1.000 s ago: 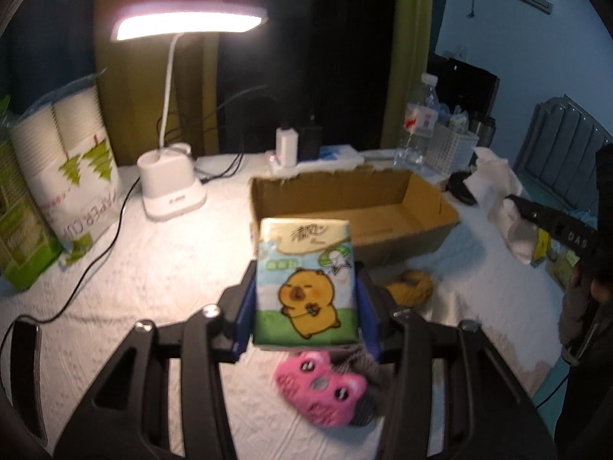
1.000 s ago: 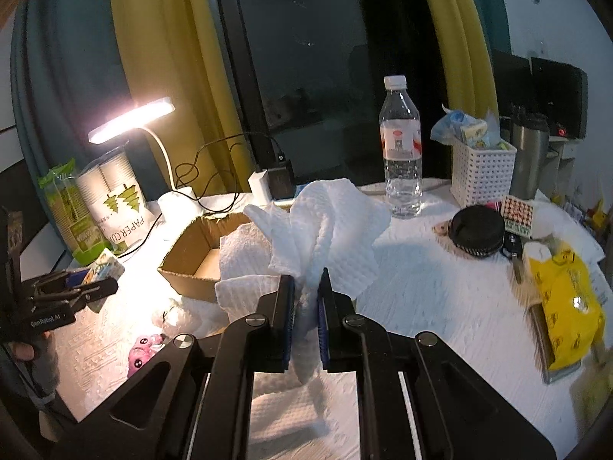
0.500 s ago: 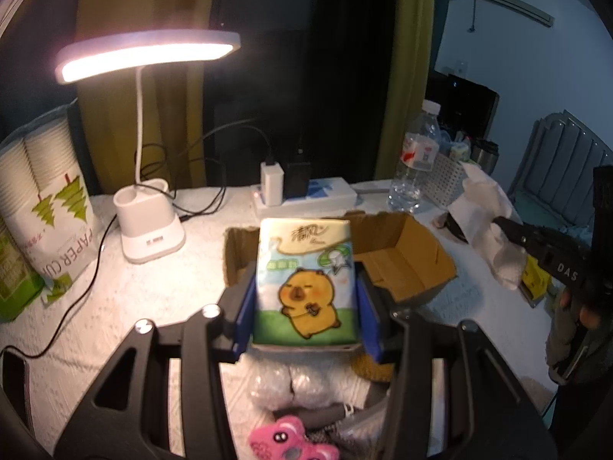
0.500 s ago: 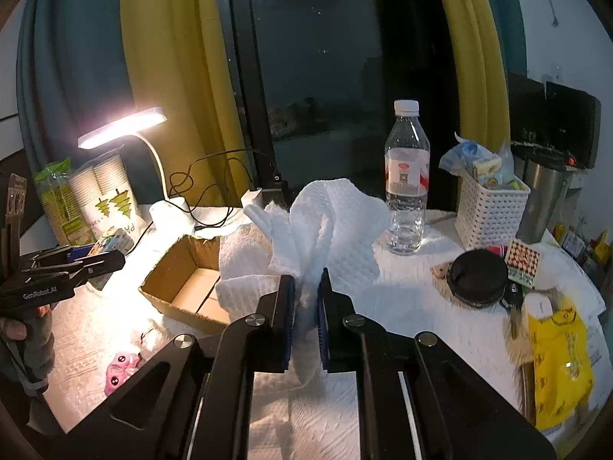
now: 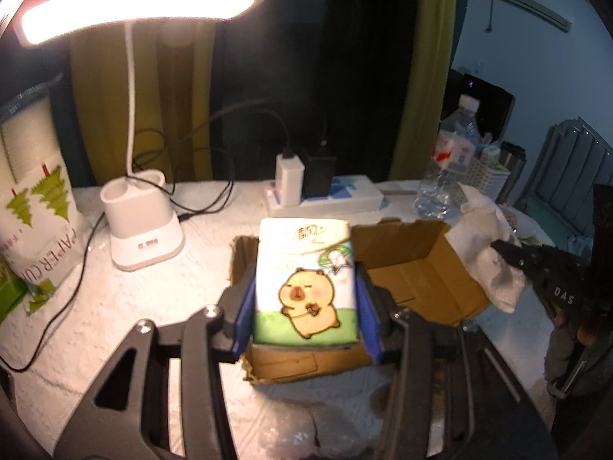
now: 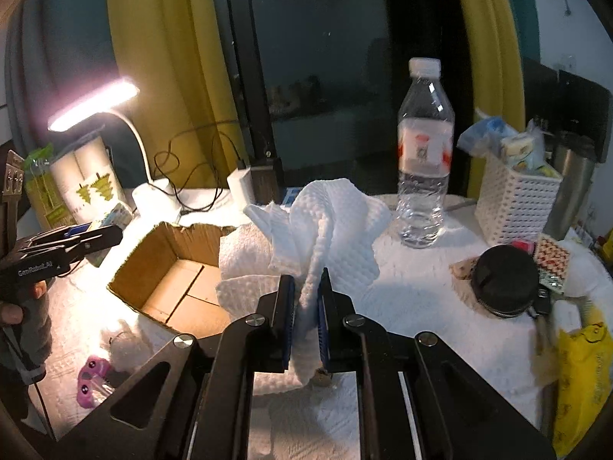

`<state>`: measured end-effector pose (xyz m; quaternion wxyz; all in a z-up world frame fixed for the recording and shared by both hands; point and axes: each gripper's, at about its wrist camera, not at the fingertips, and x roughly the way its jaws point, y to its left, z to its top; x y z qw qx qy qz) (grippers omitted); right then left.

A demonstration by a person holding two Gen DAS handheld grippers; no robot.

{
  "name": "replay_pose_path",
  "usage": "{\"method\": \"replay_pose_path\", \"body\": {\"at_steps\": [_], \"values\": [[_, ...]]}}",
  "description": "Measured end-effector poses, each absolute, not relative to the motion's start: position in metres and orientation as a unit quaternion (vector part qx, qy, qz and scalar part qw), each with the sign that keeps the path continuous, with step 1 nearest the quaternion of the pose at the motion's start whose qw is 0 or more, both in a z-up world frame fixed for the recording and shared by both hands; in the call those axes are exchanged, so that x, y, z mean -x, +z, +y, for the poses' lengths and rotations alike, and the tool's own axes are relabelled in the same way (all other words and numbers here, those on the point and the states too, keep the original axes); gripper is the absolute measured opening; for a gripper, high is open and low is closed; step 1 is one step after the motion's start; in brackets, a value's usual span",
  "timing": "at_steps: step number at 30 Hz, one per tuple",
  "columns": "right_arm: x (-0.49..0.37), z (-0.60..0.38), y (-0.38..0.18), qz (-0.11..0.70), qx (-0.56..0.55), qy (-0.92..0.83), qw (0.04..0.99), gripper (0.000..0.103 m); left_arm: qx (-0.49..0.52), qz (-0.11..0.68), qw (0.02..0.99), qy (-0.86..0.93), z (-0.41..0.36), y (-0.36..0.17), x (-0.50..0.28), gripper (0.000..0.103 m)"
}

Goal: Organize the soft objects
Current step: 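Lower the tissue pack into the box and open the left gripper while the right gripper drops the towel in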

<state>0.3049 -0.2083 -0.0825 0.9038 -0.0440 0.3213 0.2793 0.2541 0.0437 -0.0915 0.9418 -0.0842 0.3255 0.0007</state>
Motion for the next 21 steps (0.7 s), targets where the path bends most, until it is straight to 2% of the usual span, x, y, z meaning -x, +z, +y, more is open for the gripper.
{"method": "replay_pose_path", "body": {"at_steps": [10,17,19,21], "values": [[-0.324,-0.185,-0.127,0.364,0.071,0.279,0.886,0.012,0.079,0.370,0.926,0.004,0.045,-0.128,-0.278,0.047],[-0.321,-0.176,-0.132,0.363,0.101,0.274,0.885,0.013,0.066,0.392,0.918,0.007,0.040,-0.135,-0.286,0.048],[-0.322,-0.176,-0.131,0.367,0.101,0.276,0.883,0.017,0.067,0.390,0.919,0.006,0.040,-0.133,-0.284,0.051],[-0.319,-0.175,-0.128,0.365,0.104,0.279,0.882,0.031,0.065,0.384,0.921,0.008,0.040,-0.129,-0.282,0.054]]}}
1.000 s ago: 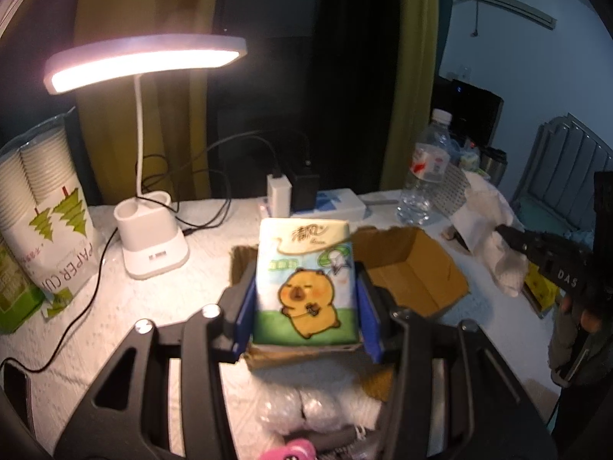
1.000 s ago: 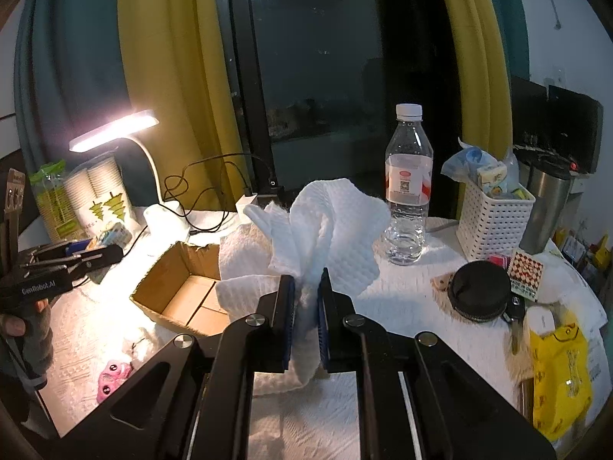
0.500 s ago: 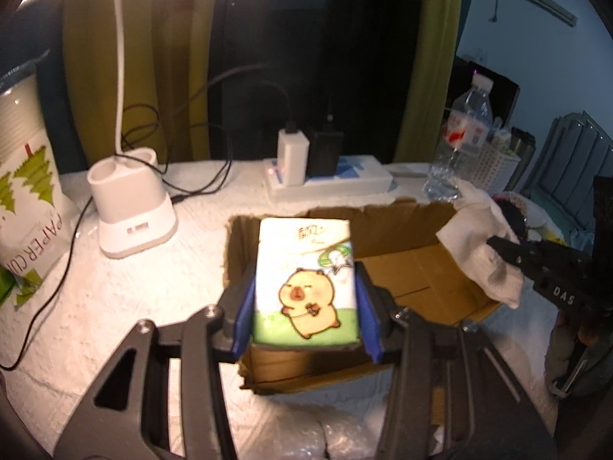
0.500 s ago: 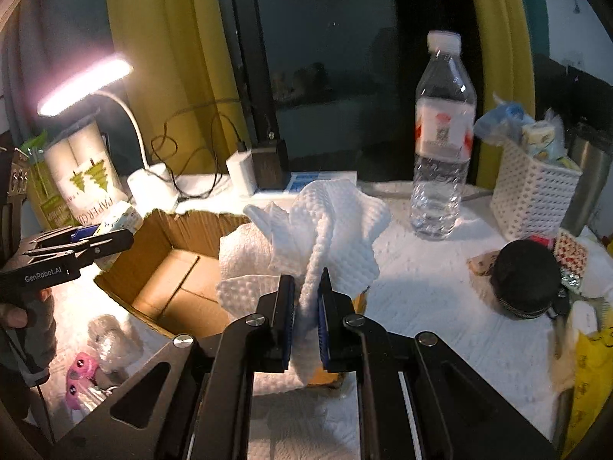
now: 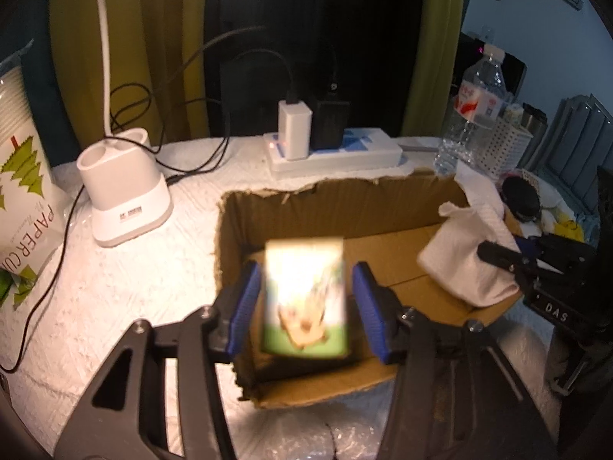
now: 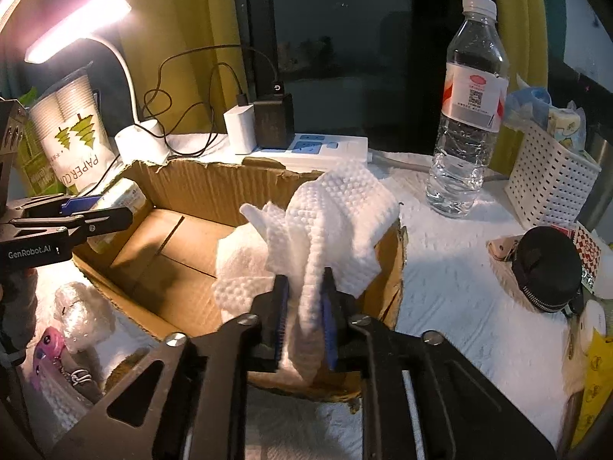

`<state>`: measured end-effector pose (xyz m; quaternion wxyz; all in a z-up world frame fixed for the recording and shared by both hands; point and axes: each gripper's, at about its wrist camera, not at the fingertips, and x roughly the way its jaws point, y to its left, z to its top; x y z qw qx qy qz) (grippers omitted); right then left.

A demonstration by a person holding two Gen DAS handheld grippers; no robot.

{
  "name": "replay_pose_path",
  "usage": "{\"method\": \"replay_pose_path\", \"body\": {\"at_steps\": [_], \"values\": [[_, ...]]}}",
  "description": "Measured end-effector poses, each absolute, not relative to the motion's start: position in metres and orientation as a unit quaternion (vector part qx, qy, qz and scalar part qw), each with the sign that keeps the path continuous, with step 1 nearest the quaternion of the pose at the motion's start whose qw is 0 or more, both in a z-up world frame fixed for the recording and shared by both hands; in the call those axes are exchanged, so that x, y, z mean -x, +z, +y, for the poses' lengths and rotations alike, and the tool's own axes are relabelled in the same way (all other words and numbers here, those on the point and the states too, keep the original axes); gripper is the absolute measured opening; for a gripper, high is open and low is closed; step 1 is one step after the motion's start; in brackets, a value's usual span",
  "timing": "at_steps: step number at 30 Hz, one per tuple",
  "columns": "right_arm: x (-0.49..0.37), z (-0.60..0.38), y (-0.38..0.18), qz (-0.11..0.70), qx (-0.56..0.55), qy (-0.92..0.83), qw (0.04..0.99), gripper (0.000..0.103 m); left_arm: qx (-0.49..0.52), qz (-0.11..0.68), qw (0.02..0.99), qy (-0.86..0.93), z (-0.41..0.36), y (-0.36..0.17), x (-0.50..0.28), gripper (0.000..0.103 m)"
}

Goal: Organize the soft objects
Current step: 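Lower the tissue pack into the box and open the left gripper while the right gripper drops the towel in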

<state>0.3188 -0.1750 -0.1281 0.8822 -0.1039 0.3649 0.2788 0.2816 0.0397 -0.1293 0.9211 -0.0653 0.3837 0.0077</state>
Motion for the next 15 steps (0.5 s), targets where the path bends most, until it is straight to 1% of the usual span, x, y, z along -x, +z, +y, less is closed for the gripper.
{"method": "replay_pose_path", "body": {"at_steps": [1,2,3,6,15], "values": [[-0.317,-0.174,-0.126,0.362,0.106,0.279,0.883,0.036,0.065,0.381,0.922,0.009,0.040,-0.128,-0.280,0.056],[-0.315,-0.174,-0.124,0.359,0.108,0.279,0.884,0.043,0.065,0.380,0.923,0.010,0.040,-0.126,-0.279,0.066],[-0.313,-0.174,-0.120,0.355,0.109,0.277,0.886,0.047,0.068,0.377,0.923,0.011,0.041,-0.124,-0.277,0.073],[-0.309,-0.176,-0.114,0.350,0.106,0.273,0.890,0.049,0.065,0.364,0.929,0.017,0.042,-0.118,-0.270,0.073],[-0.286,-0.183,-0.098,0.340,0.099,0.258,0.899,0.050,0.070,0.348,0.935,0.017,0.046,-0.102,-0.243,0.073]]}}
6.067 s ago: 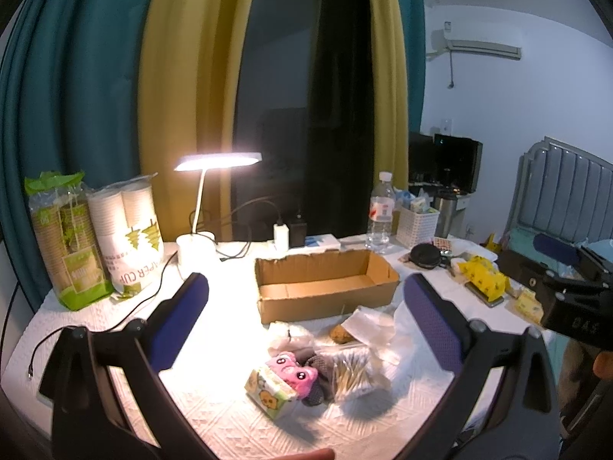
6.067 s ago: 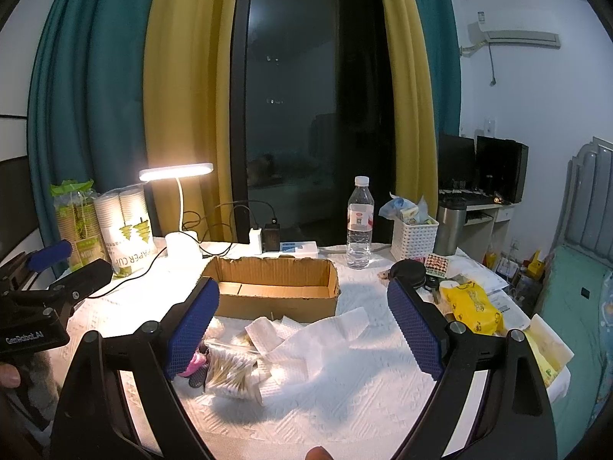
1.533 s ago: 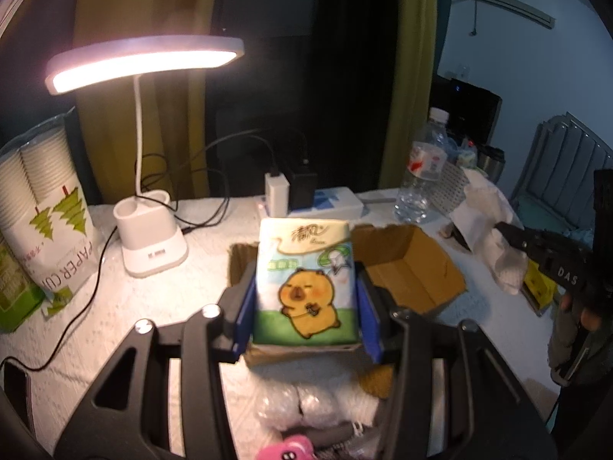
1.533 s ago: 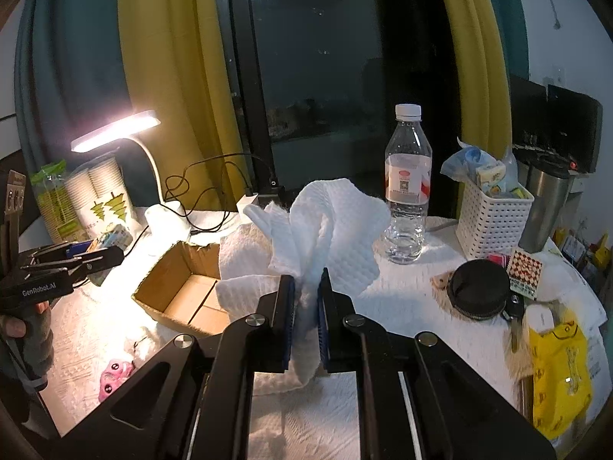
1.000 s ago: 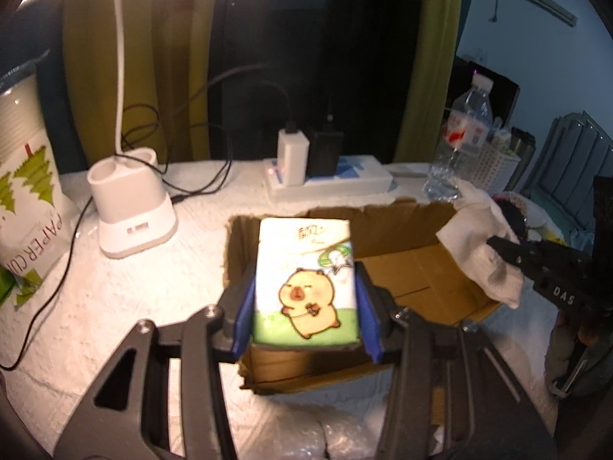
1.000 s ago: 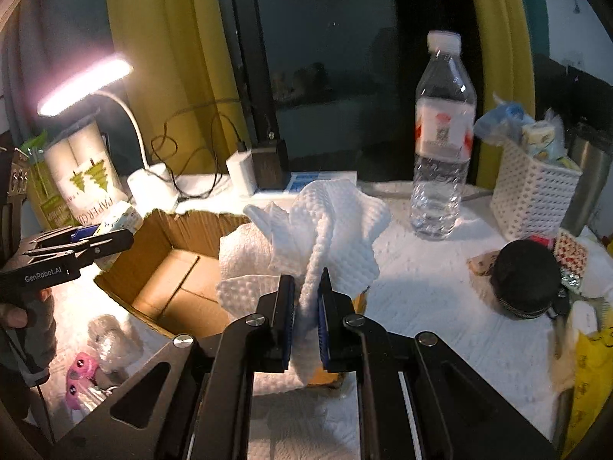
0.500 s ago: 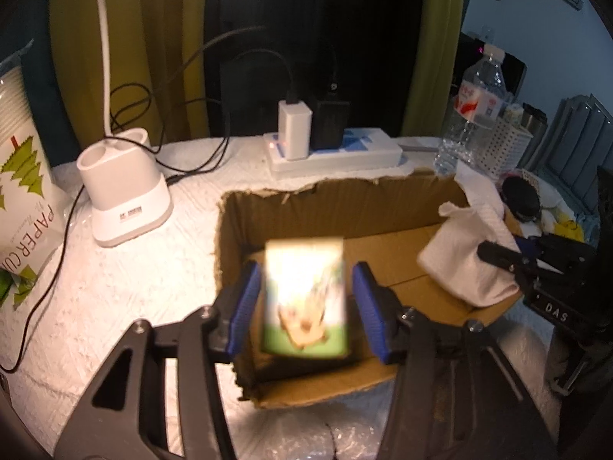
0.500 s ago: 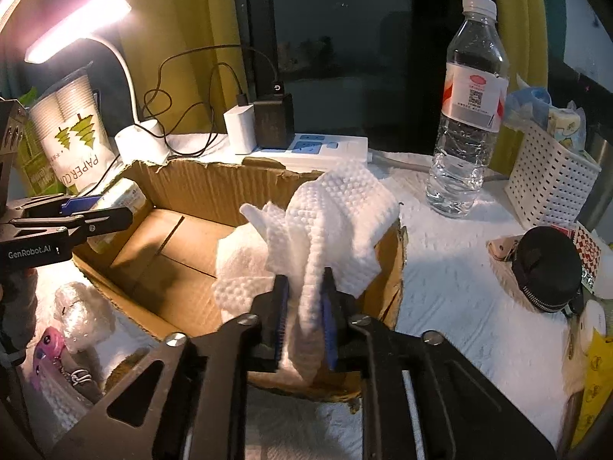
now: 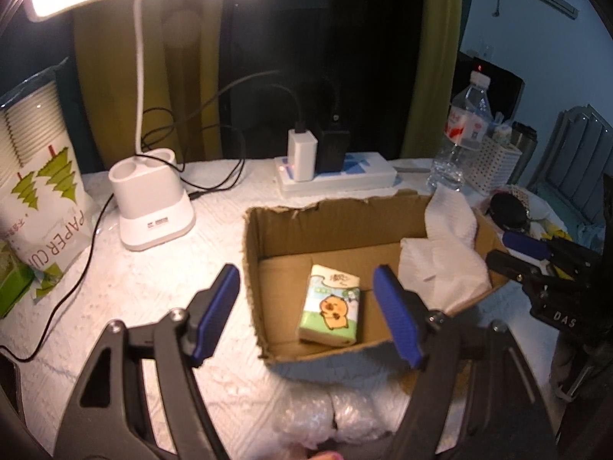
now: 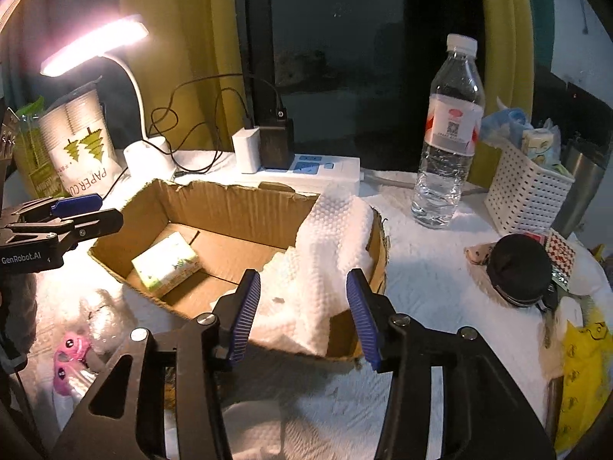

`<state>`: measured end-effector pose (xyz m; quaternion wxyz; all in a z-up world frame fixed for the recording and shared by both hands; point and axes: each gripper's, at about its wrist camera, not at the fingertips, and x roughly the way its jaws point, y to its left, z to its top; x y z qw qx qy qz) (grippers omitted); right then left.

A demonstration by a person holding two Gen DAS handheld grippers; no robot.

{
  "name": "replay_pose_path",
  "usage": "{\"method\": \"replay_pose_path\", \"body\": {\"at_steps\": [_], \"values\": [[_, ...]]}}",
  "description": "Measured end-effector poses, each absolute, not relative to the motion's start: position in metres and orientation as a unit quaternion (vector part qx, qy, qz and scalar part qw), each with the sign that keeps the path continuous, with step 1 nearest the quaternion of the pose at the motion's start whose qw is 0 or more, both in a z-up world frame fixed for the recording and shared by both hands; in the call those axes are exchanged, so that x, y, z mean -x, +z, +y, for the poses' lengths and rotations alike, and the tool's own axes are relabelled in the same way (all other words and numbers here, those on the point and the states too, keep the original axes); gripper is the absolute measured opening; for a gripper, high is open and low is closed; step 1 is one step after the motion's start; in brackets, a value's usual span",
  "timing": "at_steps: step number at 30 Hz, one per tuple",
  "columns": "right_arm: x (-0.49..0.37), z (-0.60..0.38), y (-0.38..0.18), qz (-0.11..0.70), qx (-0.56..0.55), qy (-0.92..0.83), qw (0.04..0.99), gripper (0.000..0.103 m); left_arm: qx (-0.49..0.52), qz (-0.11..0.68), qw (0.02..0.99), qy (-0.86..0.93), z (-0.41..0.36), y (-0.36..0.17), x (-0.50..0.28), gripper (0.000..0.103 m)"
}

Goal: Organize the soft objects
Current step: 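Lower the tissue pack into the box and open the left gripper while the right gripper drops the towel in, then move the right gripper to another white paper towel and grasp it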

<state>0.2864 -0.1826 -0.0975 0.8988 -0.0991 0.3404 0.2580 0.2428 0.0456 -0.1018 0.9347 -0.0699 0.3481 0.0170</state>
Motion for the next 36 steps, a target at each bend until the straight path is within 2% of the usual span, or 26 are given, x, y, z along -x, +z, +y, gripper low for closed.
{"method": "replay_pose_path", "body": {"at_steps": [13,27,30,36], "values": [[-0.236,-0.183,-0.081,0.330,0.101,0.254,0.904,0.050,0.069,0.330,0.941,0.005,0.044,-0.092,-0.197,0.074],[-0.197,-0.184,-0.094,0.345,0.101,0.259,0.896,0.051,0.070,0.337,0.939,-0.007,0.035,-0.104,-0.159,0.074],[-0.190,-0.186,-0.099,0.351,0.099,0.262,0.893,0.065,0.069,0.340,0.938,-0.011,0.030,-0.108,-0.153,0.074],[-0.179,-0.192,-0.116,0.368,0.101,0.260,0.887,0.073,0.066,0.349,0.935,-0.016,0.020,-0.117,-0.143,0.074]]}}
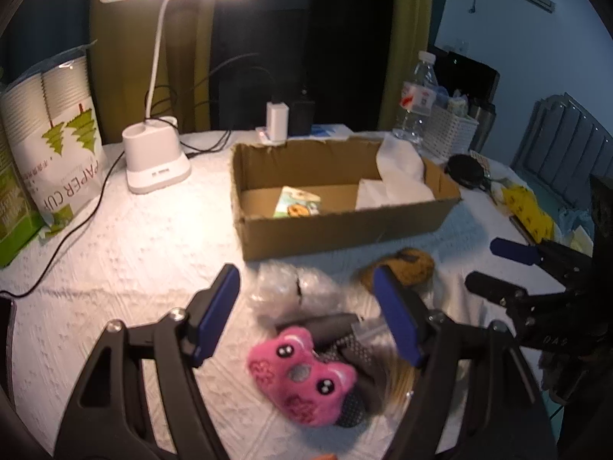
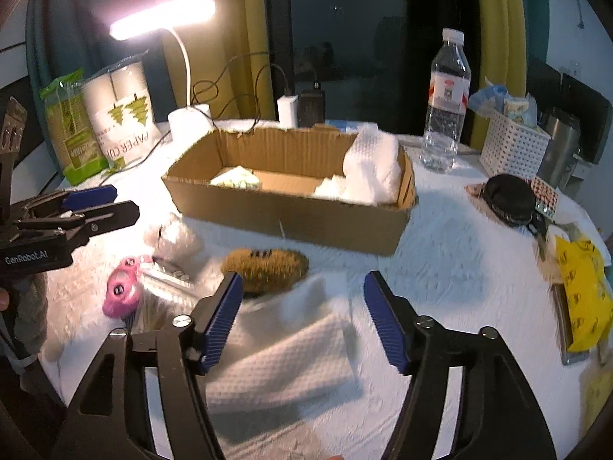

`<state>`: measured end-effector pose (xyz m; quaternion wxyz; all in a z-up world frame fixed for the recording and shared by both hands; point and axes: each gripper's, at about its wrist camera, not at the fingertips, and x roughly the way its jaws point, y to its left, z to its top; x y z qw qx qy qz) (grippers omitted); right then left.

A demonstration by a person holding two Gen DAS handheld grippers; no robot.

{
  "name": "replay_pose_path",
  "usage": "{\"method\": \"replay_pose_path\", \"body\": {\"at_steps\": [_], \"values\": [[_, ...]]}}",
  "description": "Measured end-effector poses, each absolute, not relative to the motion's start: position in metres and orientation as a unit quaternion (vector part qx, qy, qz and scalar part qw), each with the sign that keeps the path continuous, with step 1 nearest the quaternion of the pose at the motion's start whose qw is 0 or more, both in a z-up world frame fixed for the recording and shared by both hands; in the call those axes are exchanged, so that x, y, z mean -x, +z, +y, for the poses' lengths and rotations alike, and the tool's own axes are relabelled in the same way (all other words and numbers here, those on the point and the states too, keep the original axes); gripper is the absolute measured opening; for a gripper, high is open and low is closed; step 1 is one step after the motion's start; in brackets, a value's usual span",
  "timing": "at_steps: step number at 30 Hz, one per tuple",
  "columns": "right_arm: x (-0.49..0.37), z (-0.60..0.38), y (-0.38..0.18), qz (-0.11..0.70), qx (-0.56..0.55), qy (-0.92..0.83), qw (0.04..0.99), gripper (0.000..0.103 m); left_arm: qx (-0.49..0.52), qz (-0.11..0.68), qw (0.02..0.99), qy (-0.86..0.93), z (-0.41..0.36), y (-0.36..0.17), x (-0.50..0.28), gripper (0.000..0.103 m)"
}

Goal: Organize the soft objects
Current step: 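Move the right gripper to another white paper towel and grasp it, then grasp the cotton swab bag with the left gripper and lift it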

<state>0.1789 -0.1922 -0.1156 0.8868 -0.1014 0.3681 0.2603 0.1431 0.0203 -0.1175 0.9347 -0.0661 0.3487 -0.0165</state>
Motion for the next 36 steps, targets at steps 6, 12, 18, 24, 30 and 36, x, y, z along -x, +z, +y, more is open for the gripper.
{"method": "replay_pose_path", "body": {"at_steps": [6,12,18,24,30,36], "values": [[-0.175,-0.200,-0.137,0.397,0.102,0.258,0.875,0.074,0.065,0.357,0.932,-0.017,0.013,-0.125,-0.137,0.074],[-0.177,-0.197,-0.157,0.438,0.093,0.276,0.851,0.075,0.063,0.367,0.928,-0.017,0.008,-0.133,-0.133,0.074],[-0.174,-0.187,-0.164,0.441,0.117,0.276,0.846,0.076,0.058,0.376,0.925,-0.015,0.004,-0.137,-0.132,0.074],[-0.170,-0.184,-0.163,0.433,0.126,0.282,0.847,0.045,0.042,0.377,0.925,-0.027,-0.013,-0.134,-0.130,0.074],[-0.165,-0.187,-0.162,0.428,0.119,0.305,0.843,0.017,0.014,0.387,0.921,-0.046,-0.039,-0.137,-0.131,0.074],[-0.160,-0.207,-0.154,0.414,0.102,0.300,0.853,0.014,0.003,0.392,0.918,-0.050,-0.053,-0.139,-0.132,0.074]]}}
